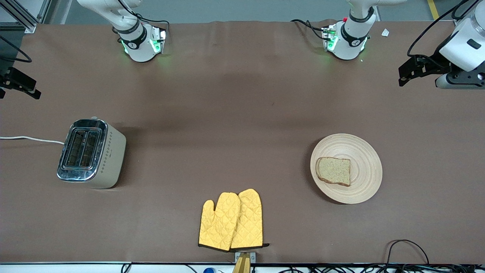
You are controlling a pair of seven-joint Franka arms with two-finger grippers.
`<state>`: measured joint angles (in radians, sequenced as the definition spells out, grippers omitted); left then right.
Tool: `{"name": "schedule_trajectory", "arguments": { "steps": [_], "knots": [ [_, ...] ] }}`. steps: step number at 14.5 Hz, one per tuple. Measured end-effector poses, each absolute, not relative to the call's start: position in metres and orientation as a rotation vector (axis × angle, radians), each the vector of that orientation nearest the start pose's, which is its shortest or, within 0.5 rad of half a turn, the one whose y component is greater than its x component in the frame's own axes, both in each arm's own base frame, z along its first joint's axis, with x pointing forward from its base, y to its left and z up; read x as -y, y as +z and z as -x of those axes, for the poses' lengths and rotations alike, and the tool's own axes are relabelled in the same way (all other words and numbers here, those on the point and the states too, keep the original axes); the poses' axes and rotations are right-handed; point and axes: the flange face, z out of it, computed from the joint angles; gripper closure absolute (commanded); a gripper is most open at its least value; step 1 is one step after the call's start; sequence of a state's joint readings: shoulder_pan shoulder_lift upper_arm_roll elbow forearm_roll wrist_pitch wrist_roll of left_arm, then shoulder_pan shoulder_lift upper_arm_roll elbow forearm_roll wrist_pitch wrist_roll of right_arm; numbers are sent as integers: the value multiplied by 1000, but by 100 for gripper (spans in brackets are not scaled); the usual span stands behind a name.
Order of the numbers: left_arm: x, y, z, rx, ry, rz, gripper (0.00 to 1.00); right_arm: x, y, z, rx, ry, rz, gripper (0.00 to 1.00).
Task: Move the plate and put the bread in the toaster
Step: 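Move the left gripper down beside the wooden plate's rim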
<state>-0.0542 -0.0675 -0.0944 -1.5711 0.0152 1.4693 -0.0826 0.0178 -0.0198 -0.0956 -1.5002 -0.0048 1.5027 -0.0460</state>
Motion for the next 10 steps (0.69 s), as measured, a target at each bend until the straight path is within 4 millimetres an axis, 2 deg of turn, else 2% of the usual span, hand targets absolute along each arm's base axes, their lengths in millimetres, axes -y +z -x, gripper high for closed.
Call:
{"name": "schedule_trajectory", "arguments": {
  "steps": [4, 6, 8, 10],
  "knots": [
    [75, 650, -518, -92, 54, 3115, 0, 43, 662, -540, -51, -35, 3145, 0],
    [71, 642, -525, -80, 78, 3115, 0, 43, 662, -540, -51, -35, 3145, 0],
    [60, 625, -543, -45, 123, 3123, 0, 43, 662, -540, -51, -34, 3145, 0],
    [35, 592, -573, 39, 177, 3182, 0, 44, 662, -540, -51, -34, 3145, 0]
  ]
}}
